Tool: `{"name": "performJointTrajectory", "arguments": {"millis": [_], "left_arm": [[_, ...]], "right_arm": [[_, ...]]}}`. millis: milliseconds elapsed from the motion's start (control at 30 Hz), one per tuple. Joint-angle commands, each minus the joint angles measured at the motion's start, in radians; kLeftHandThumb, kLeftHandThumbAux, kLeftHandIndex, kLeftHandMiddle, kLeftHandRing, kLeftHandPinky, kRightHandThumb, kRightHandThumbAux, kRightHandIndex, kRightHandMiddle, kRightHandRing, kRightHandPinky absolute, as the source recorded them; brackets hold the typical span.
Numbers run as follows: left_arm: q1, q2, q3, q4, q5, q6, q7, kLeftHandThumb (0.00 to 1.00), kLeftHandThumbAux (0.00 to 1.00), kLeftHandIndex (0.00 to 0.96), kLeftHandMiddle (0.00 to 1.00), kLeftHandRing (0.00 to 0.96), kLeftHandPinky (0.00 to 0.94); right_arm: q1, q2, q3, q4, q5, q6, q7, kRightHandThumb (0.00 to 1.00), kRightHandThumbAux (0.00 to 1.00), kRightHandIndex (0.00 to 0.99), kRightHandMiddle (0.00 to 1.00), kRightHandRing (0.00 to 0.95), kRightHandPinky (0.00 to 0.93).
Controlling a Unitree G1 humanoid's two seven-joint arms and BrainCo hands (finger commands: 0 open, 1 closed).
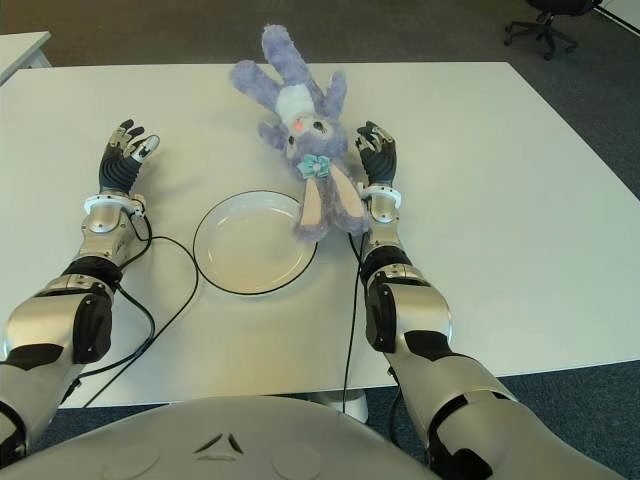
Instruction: Put the doll into the plate.
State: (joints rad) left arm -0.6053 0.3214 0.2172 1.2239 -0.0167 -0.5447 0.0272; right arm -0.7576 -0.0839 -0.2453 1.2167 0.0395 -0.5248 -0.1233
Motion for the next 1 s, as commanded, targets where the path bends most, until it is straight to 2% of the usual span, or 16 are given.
{"name": "performJointTrajectory", "arguments": {"millis": [33,533,1000], "left_arm": [[0.074,-0.022,-0.016,0.04,0.019,0.018,0.003,0.0,0.515,0.0,0.133,0.14,0.093],[0.072,-0.017,-0.024,0.041,0.03,0.018,-0.011,0.0,0.508,0.0,0.118,0.119,0.066],[0.078,-0.012,-0.029,0.037,0.035,0.005,-0.007,0.0,0.501,0.0,0.113,0.119,0.074]], "right_arm": [[0.116,0.014,0.0,0.054,0.002,0.028,0.005,0.68,0.735,0.397,0.172,0.182,0.249],[0.133,0.016,-0.002,0.052,0.006,0.021,0.035,0.68,0.734,0.397,0.165,0.173,0.234],[0.195,0.024,0.04,0.04,-0.027,-0.007,0.018,0.683,0.735,0.397,0.163,0.166,0.222]]}}
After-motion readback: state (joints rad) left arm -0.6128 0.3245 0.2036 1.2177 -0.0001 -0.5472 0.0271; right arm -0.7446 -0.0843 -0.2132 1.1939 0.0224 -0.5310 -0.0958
